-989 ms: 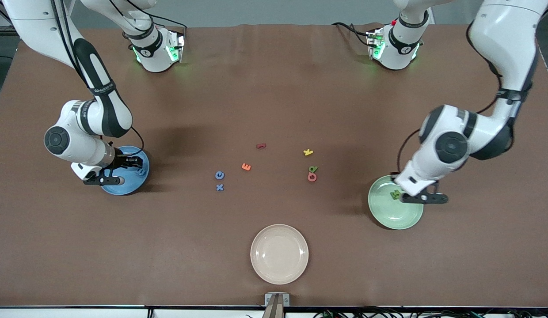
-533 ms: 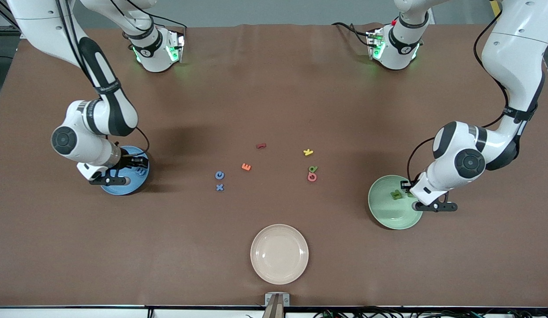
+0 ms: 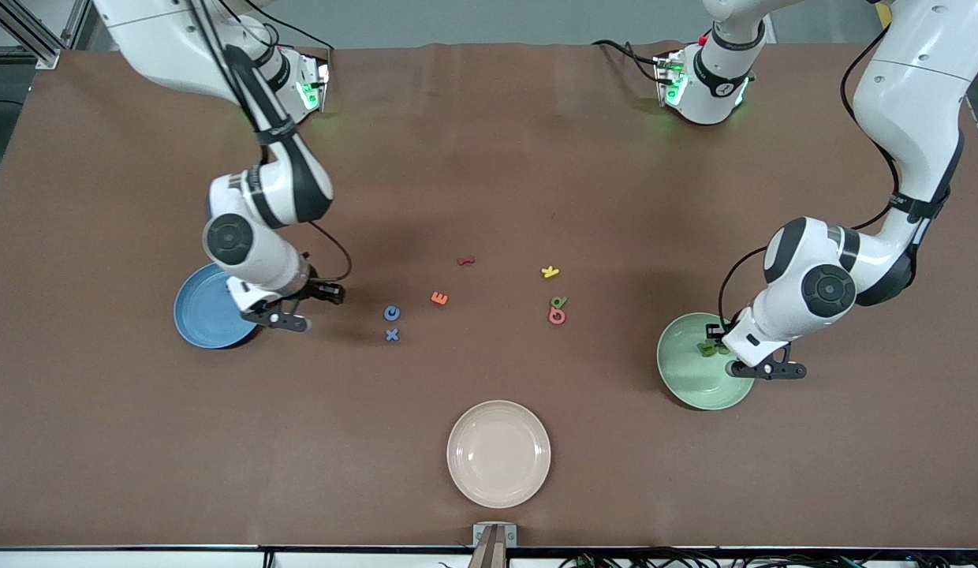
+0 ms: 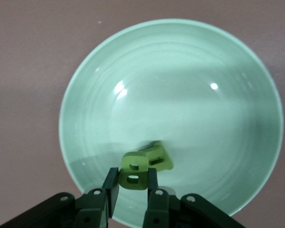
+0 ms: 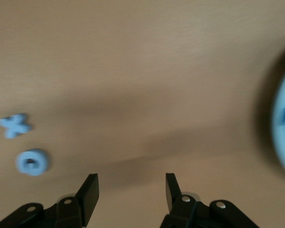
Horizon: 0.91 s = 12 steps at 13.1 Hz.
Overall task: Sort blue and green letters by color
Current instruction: 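Grasp the blue C with the right gripper while the left gripper reaches the green P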
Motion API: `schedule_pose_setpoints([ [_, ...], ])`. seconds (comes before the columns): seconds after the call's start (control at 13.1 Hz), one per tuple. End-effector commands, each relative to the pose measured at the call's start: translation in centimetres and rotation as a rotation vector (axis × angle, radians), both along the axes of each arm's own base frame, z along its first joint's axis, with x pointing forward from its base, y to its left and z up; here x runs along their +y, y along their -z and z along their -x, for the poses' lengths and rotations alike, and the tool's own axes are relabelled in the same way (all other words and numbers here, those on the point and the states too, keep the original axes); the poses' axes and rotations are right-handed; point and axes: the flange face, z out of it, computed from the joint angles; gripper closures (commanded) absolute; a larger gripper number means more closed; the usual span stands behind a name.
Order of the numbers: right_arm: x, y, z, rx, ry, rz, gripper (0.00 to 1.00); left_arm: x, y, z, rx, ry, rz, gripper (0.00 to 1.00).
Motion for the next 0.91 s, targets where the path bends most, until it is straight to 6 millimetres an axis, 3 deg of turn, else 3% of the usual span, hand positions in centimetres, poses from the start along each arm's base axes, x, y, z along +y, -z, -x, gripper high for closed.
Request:
schedule_pose_setpoints([
  [0.0,4.2,2.1,-2.0,-0.003,0.048,0.01,0.35,-1.1,0.7,-0.8,-0.014,0.006,0.011,1.0],
  [0.15,7.3,3.6,-2.2,0.008,0.058,-0.021,0.35,-1.1,0.9,-0.8,-0.011,0.007,0.01,0.99],
  [0.38,9.1,4.7,-2.5,0.014,0.067,-0.044,0.36,-1.2,1.2,-0.7,-0.006,0.008,0.013,0.95],
  [0.53,9.7,5.0,-2.9,0.007,0.062,-0.047,0.36,-1.1,1.2,-0.8,-0.006,0.006,0.013,0.59],
  [0.61,10.0,5.1,-3.0,0.004,0.059,-0.048,0.36,-1.1,1.2,-0.8,-0.007,0.007,0.012,0.23],
  [0.68,10.1,5.3,-2.9,0.006,0.057,-0.046,0.36,-1.2,1.0,-0.8,-0.01,0.008,0.012,0.01],
  [0.84,10.0,5.4,-2.9,0.006,0.056,-0.045,0.39,-1.5,-0.1,-0.9,-0.026,0.014,0.011,0.0],
])
